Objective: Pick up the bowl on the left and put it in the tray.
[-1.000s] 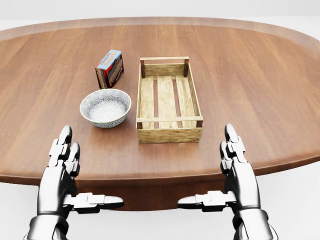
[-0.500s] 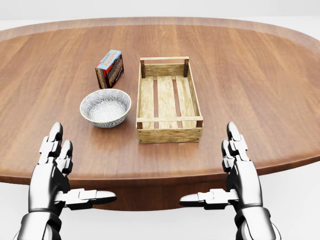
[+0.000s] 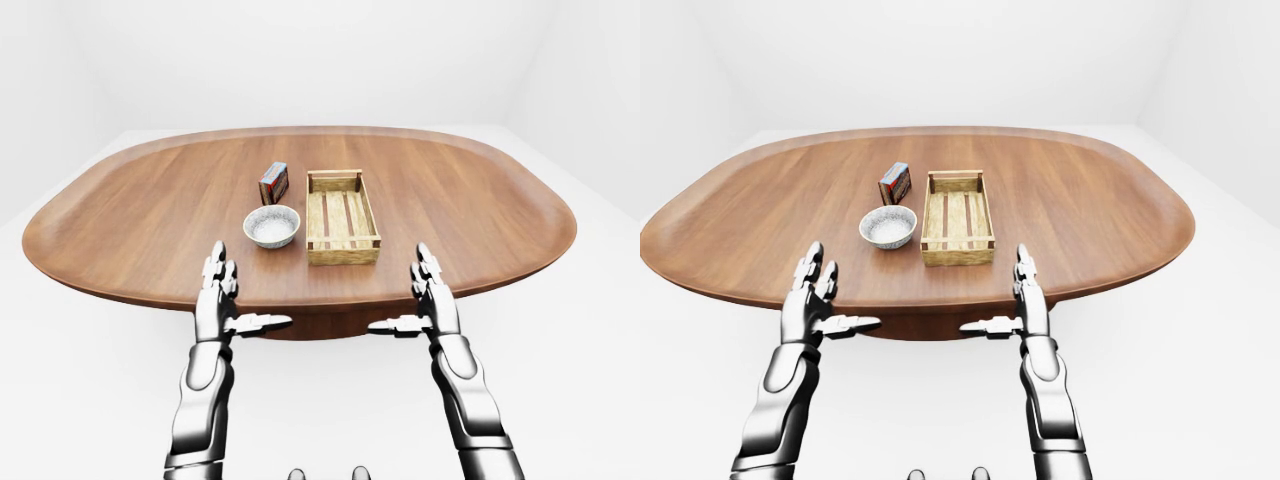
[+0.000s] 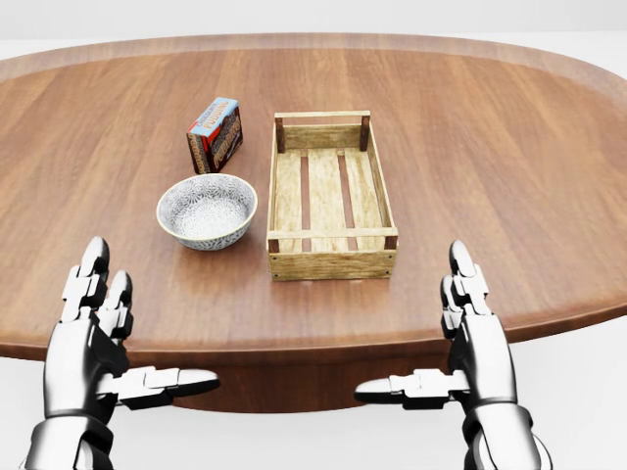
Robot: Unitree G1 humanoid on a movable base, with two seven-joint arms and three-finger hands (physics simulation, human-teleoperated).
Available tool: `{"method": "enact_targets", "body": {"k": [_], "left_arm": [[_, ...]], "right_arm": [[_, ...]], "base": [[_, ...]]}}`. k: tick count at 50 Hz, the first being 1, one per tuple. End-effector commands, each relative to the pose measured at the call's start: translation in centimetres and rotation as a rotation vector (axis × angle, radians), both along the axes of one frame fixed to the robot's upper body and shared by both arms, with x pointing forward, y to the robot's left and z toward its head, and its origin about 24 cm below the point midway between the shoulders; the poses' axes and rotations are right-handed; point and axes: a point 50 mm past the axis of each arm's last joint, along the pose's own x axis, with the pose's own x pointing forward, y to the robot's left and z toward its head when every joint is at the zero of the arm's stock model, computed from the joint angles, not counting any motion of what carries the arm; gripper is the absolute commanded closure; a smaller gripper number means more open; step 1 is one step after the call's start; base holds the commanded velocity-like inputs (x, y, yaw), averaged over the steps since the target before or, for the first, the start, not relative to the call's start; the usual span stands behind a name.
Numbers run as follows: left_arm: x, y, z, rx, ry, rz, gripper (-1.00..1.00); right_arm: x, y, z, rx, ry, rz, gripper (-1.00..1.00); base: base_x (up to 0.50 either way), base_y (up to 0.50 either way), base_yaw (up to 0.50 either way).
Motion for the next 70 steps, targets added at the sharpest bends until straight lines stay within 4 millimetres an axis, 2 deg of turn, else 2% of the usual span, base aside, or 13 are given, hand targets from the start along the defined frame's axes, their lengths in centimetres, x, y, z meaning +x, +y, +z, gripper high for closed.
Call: {"method": "enact_targets", "body": {"k": [1, 7, 11, 13, 20, 24, 34, 39, 44, 54, 64, 70], "left_arm": [[-0.2, -0.5, 0.1, 0.007, -0.025, 0.001, -1.00], [-0.2, 0.6, 3.8, -0.023, -0.138, 0.030, -1.00], [-0.1, 1.2, 4.7, -0.032, -0.175, 0.046, -1.00], [-0.2, 1.6, 5.4, -0.032, -0.207, 0.053, -1.00], [0.3, 2.2, 5.5, -0.041, -0.205, 0.067, -1.00], [0.4, 2.4, 6.9, -0.047, -0.260, 0.076, -1.00], [0.0, 2.9, 8.8, -0.043, -0.342, 0.092, -1.00], [-0.2, 3.2, 9.0, -0.050, -0.352, 0.100, -1.00], [-0.4, 3.4, 9.7, -0.058, -0.384, 0.107, -1.00], [-0.5, 3.6, 10.1, -0.058, -0.402, 0.114, -1.00], [-0.6, 3.7, 10.0, -0.055, -0.398, 0.116, -1.00], [-0.7, 3.8, 10.4, -0.060, -0.415, 0.120, -1.00]], "right_arm": [[-0.2, 0.1, 0.0, 0.003, 0.016, -0.008, -1.00], [-0.1, 0.0, 2.8, -0.025, -0.099, -0.015, -1.00], [-0.1, 0.0, 4.2, -0.042, -0.161, -0.019, -1.00], [-0.4, 0.0, 5.7, -0.052, -0.226, -0.023, -1.00], [-1.0, -0.5, 7.6, -0.086, -0.307, -0.045, -1.00], [-1.2, -0.6, 8.7, -0.092, -0.353, -0.050, -1.00], [-2.1, -0.6, 11.8, -0.158, -0.491, -0.052, -1.00], [-2.5, -0.7, 12.7, -0.171, -0.531, -0.054, -1.00], [-3.4, -0.5, 14.6, -0.182, -0.624, -0.049, -1.00], [-3.7, -0.4, 15.2, -0.191, -0.657, -0.038, -1.00], [-3.6, -0.2, 14.8, -0.210, -0.635, -0.026, -1.00], [-3.8, -0.2, 15.4, -0.208, -0.667, -0.026, -1.00]], "base": [[0.00, 0.00, 0.00], [0.00, 0.00, 0.00], [0.00, 0.00, 0.00], [0.00, 0.00, 0.00], [0.00, 0.00, 0.00], [0.00, 0.00, 0.00], [0.00, 0.00, 0.00], [0.00, 0.00, 0.00], [0.00, 0.00, 0.00], [0.35, 0.05, 0.00], [0.49, 0.32, 0.00], [0.46, 0.38, 0.00]]}}
